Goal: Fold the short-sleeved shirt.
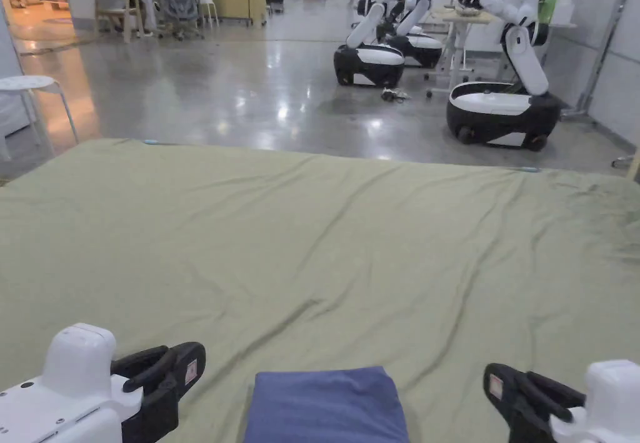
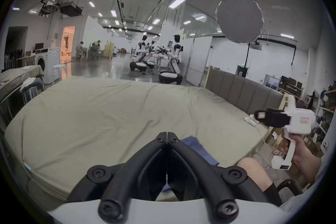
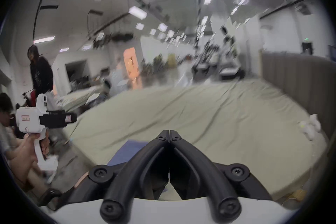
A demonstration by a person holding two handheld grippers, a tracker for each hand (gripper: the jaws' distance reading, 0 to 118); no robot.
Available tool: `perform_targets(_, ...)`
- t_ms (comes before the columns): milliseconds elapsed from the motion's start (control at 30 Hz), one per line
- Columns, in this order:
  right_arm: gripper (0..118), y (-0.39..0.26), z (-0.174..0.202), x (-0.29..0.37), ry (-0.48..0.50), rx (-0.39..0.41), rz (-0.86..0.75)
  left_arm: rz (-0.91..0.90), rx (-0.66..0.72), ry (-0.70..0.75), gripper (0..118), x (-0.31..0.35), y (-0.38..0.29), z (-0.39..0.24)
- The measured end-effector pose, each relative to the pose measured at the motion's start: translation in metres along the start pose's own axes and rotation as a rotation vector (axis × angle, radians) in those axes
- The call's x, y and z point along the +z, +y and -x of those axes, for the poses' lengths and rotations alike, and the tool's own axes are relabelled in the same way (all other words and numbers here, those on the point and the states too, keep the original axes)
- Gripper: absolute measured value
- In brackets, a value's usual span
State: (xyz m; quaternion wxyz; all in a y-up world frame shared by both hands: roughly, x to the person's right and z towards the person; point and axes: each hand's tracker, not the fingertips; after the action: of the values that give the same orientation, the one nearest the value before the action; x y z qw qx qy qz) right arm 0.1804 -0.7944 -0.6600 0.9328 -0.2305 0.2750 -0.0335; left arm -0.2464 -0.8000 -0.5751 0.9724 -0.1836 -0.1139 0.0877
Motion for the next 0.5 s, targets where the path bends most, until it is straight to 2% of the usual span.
perform_targets(33, 0, 0.0, 0.0, -0.031, 0.096, -0.03, 0.11, 0.038, 0.037, -0.007, 0, -0.001, -0.003, 0.009)
perform_targets(100, 0, -0.013, -0.002, -0.084, 0.22, -0.133, 0.177, 0.052, 0.08, -0.011, 0, -0.002, -0.011, 0.021)
perform_targets(167, 0, -0.039, -0.011, -0.141, 0.32, -0.327, 0.324, 0.077, 0.129, -0.032, 0, -0.006, -0.018, 0.029)
perform_targets(200, 0, -0.052, -0.016, -0.16, 0.341, -0.383, 0.378, 0.089, 0.147, -0.052, 0, -0.008, -0.022, 0.032)
perform_targets(300, 0, -0.09, -0.038, -0.193, 0.261, -0.506, 0.468, 0.132, 0.273, -0.115, 0, -0.017, -0.03, 0.048)
perform_targets(400, 0, -0.109, -0.059, -0.194, 0.335, -0.641, 0.43, 0.183, 0.355, -0.193, 0, -0.032, -0.032, 0.058)
perform_targets(433, 0, -0.108, -0.06, -0.19, 0.327, -0.667, 0.43, 0.203, 0.351, -0.221, 0, -0.041, -0.032, 0.06)
perform_targets(500, 0, -0.105, -0.058, -0.187, 0.318, -0.621, 0.434, 0.268, 0.358, -0.266, 0, -0.062, -0.033, 0.067)
